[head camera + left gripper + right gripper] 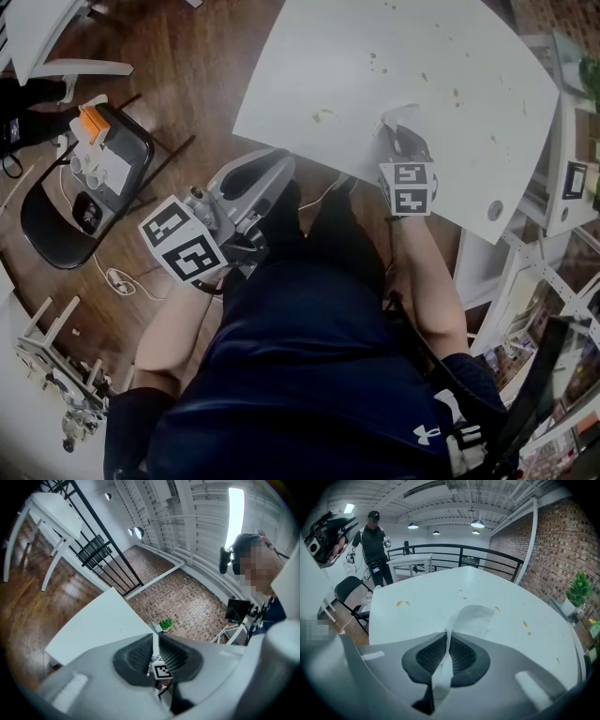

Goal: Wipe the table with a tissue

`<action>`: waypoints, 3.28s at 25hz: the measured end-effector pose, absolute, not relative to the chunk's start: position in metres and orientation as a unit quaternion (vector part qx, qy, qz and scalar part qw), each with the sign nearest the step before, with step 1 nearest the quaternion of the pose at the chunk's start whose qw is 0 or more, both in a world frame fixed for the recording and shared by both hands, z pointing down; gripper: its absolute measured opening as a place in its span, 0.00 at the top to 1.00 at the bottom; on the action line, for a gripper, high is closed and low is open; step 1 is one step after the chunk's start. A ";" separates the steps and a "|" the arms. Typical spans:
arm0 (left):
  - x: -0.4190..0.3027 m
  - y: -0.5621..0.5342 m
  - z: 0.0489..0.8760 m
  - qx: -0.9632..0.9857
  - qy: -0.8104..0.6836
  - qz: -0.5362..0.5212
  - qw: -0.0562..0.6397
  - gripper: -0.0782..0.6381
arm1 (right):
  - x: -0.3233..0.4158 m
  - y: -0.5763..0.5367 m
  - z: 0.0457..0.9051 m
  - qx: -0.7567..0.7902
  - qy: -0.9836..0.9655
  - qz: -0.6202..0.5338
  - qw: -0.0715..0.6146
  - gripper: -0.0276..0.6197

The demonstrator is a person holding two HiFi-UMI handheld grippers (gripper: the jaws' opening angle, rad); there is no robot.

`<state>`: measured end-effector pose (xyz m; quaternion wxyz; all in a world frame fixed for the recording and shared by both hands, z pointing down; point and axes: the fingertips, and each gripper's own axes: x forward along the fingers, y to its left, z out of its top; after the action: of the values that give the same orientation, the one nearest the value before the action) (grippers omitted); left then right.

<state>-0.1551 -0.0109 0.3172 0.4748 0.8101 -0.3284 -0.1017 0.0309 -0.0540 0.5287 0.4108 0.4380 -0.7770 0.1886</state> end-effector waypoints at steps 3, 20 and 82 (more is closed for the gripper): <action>-0.158 -0.010 0.319 0.809 -0.331 -0.102 0.476 0.84 | 0.030 -0.054 0.530 0.438 -0.778 0.186 0.410 0.92; -0.160 -0.015 0.319 0.819 -0.301 -0.093 0.480 0.85 | -0.002 -0.034 0.530 0.418 -0.787 0.214 0.400 0.93; -0.190 -0.047 0.327 0.824 -0.285 -0.059 0.486 0.85 | -0.033 -0.069 0.501 0.488 -0.782 0.184 0.340 0.93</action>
<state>-0.1896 -0.0470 0.3269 0.4860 0.8241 -0.2850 -0.0590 -0.0329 -0.0693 0.5008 0.3403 0.4879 -0.7825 0.1838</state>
